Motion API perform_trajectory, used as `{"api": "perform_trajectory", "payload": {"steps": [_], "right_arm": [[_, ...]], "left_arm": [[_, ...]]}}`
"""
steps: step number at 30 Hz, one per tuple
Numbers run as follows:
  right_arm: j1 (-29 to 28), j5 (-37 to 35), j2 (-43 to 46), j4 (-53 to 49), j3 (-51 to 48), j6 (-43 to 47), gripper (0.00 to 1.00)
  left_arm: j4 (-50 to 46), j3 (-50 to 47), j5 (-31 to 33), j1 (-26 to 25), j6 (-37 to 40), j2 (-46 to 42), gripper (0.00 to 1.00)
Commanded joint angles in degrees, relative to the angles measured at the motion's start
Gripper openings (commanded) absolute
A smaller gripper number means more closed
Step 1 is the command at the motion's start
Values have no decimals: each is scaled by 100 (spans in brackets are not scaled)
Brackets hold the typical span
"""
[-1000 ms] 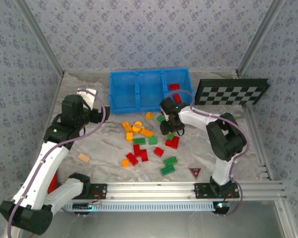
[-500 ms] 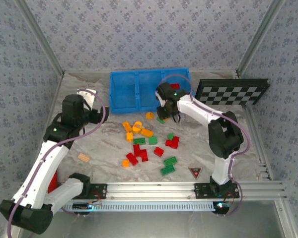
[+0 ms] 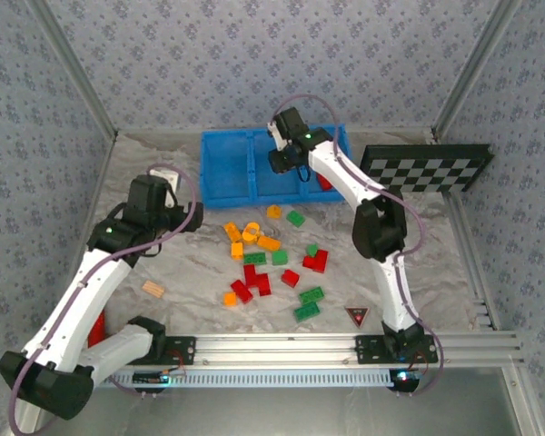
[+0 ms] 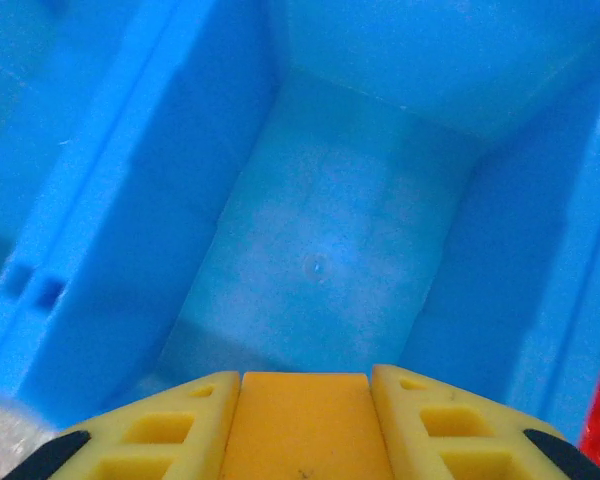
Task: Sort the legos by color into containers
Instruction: Place the lego in the container.
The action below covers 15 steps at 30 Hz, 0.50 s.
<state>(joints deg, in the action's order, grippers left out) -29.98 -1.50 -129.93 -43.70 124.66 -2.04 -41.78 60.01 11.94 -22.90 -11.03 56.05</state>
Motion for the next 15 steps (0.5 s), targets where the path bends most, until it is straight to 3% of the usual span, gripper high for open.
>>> {"api": "perform_trajectory", "payload": {"steps": [1, 8, 15], "right_arm": [[19, 140, -423, -310, 647, 121, 32], [29, 266, -968, -209, 902, 142, 35], [11, 395, -1046, -111, 736, 115, 41]], "left_arm": [[-50, -259, 35, -329, -644, 121, 99], [579, -729, 270, -1236, -1443, 802, 97], [1108, -851, 145, -1469, -1821, 1515, 89]]}}
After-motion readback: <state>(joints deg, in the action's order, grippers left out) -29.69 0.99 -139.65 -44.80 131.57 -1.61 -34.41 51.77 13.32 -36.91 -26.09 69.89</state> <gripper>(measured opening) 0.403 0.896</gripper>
